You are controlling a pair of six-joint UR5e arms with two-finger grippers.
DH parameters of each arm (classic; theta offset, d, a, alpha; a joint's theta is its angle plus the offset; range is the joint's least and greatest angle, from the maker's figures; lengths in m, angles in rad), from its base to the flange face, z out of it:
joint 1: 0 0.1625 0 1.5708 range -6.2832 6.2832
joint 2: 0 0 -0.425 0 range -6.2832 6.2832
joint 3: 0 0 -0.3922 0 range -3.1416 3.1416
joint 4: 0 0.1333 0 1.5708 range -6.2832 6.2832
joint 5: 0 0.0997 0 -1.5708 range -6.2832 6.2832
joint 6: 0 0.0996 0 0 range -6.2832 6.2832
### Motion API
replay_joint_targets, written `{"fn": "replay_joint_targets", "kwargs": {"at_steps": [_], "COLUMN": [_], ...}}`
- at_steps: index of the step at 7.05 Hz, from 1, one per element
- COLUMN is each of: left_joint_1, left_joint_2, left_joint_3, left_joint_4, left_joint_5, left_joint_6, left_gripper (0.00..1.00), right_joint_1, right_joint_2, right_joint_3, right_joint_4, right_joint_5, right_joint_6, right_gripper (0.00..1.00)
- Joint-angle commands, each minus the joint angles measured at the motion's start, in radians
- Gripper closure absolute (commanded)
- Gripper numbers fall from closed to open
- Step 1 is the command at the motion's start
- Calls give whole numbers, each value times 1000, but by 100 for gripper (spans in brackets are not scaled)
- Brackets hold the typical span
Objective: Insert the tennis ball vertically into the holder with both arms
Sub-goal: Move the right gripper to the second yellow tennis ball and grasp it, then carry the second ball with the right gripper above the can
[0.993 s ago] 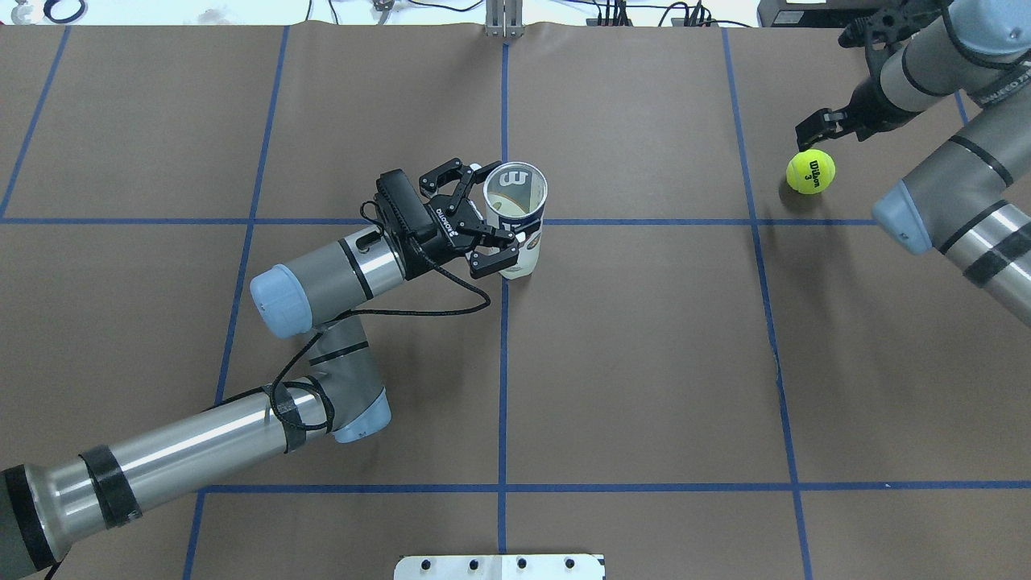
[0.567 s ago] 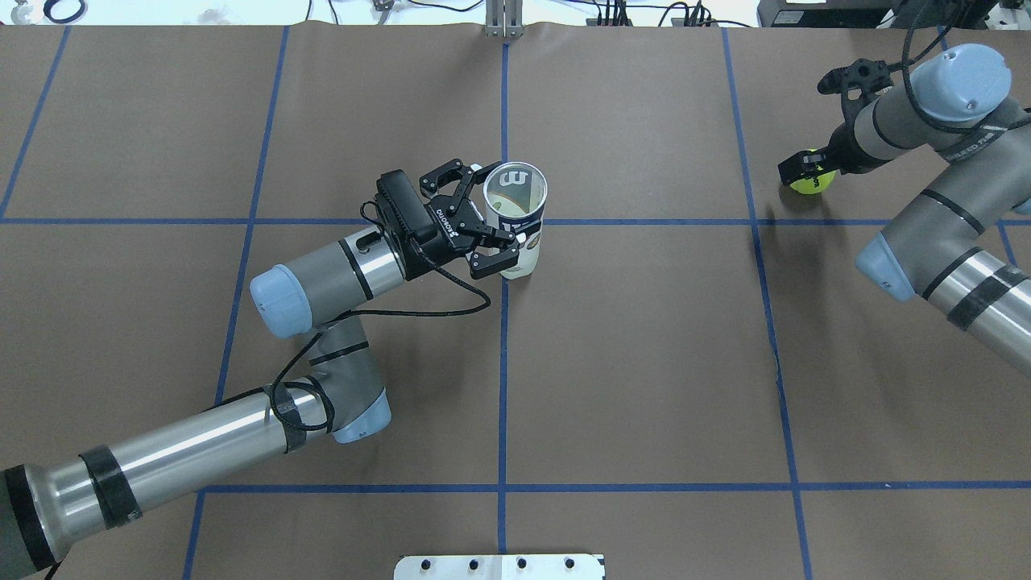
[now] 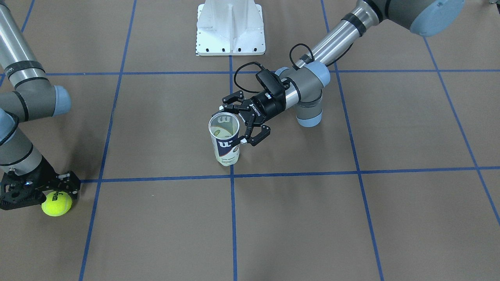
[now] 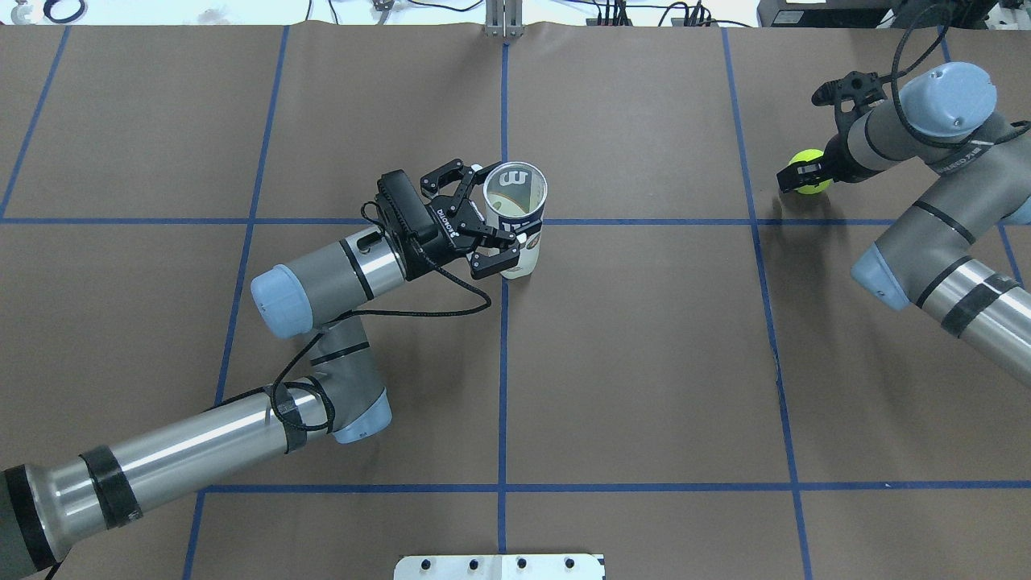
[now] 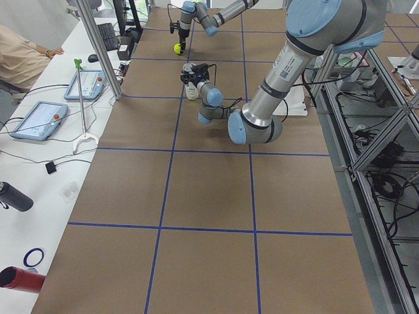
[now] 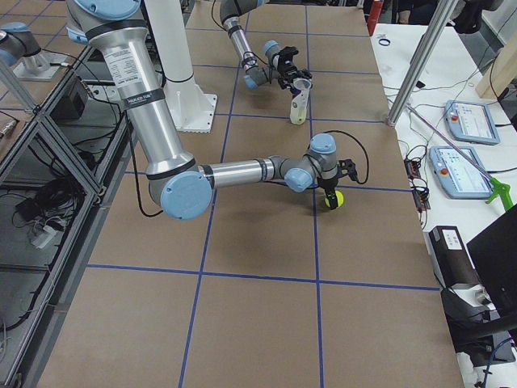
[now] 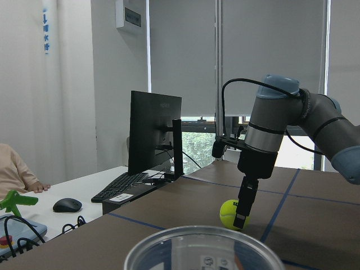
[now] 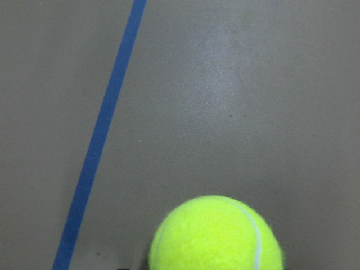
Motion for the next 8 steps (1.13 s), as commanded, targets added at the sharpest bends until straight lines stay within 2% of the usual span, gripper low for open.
{"fn": "replay_joint_targets", "kwargs": {"at_steps": [1,3,4,6,7,8], "left_joint_1": [0,0,0,0,0,0], "left_joint_2": [0,0,0,0,0,0], "left_joint_3": [-2,0,0,-2,-2,-2], "left_joint_4": [0,0,0,0,0,0], "left_joint_5": [0,0,0,0,0,0], "left_joint_6": [0,0,0,0,0,0], "left_gripper": [2,1,1,2,1,1], "right_joint_1": [2,17,17,-6,-42,-82], "right_joint_2": [12,27,37,107,142,231], "right_joint_3": [11,81,141,386,496,526], "right_joint_4": [1,-6,-34,-377,-511,-607], "right_joint_5": [0,34,78,85,85,79], "right_joint_6": [8,52,138,254,339,438], "right_gripper": [100,100,100,100,100,100]}}
